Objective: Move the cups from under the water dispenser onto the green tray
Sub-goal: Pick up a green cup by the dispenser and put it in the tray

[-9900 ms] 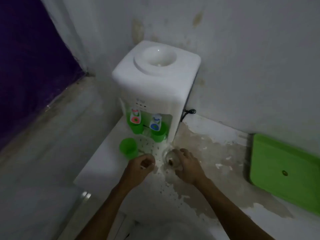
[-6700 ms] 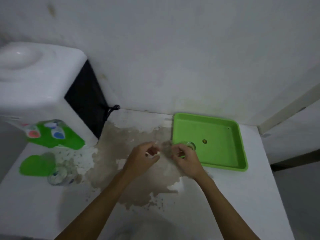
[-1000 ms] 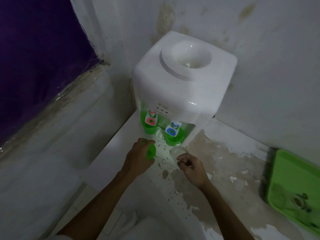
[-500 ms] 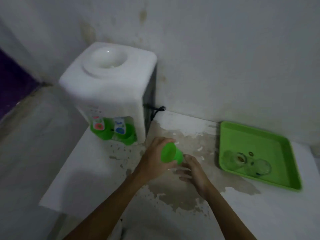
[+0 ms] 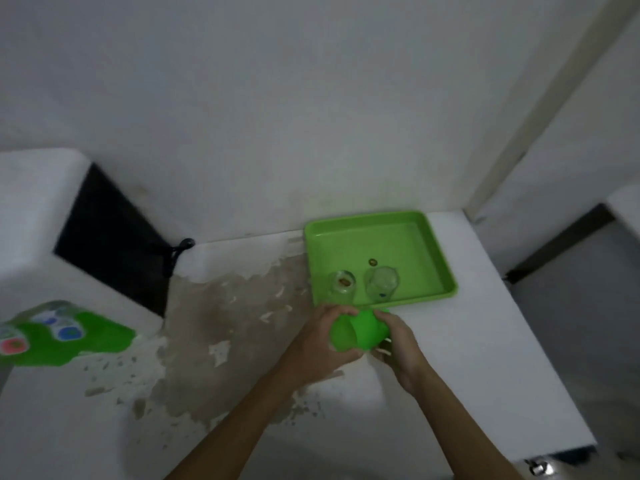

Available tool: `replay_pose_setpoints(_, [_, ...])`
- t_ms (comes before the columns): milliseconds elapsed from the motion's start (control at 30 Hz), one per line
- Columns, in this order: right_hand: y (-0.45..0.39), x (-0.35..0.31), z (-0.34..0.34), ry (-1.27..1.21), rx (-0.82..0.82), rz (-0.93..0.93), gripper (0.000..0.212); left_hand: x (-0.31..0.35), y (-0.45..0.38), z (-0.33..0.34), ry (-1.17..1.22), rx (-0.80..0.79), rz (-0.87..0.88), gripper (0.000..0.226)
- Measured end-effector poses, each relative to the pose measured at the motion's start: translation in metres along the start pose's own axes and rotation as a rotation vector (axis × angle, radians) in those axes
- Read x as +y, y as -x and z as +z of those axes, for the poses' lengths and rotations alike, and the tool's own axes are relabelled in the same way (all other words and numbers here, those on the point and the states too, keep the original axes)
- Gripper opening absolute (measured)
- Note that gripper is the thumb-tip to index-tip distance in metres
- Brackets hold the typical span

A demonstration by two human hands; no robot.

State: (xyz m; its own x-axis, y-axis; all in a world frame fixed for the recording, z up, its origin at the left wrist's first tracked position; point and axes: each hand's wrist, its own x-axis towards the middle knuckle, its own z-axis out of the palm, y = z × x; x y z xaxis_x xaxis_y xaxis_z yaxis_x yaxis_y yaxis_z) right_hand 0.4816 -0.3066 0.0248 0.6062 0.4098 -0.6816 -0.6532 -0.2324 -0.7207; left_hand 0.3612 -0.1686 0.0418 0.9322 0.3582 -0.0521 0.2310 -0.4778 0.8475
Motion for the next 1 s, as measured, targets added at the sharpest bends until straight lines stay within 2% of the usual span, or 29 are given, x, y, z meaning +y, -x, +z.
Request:
replay_pose_setpoints(167, [-0.017,-0.015,-0.065,0.168,0.295,-0.257,0.036,0.014,-0.040,0.035,-0.026,-0.025,-0.028,0.044])
replay_pose_setpoints(300, [-0.037,-0.037,-0.088,0.418,0.414,-0.445,0.050,0.023,-0.071,0.040,-0.126,-0.055,-0.105,0.039])
replay_pose_setpoints(433, [-0.059,-0.057,-0.091,0.607,0.434,-0.581,0.061,0.016,-0.098,0.042,-0.324,-0.086,-0.098,0.058])
replay_pose_setpoints(567, [-0.083,-0.074,-0.090,0.813,0.438,-0.642,0.065,0.003,-0.116,0.050,-0.560,-0.266,-0.125,0.081])
replay_pose_setpoints(700, [-0.104,-0.074,-0.092,0.935,0.407,-0.626,0.069,-0.010,-0.121,0.058,-0.658,-0.401,-0.135,0.085])
replay_pose_setpoints(1000, [-0.127,-0.064,-0.088,1.070,0.364,-0.560,0.072,-0.022,-0.120,0.068,-0.729,-0.416,-0.114,0.093])
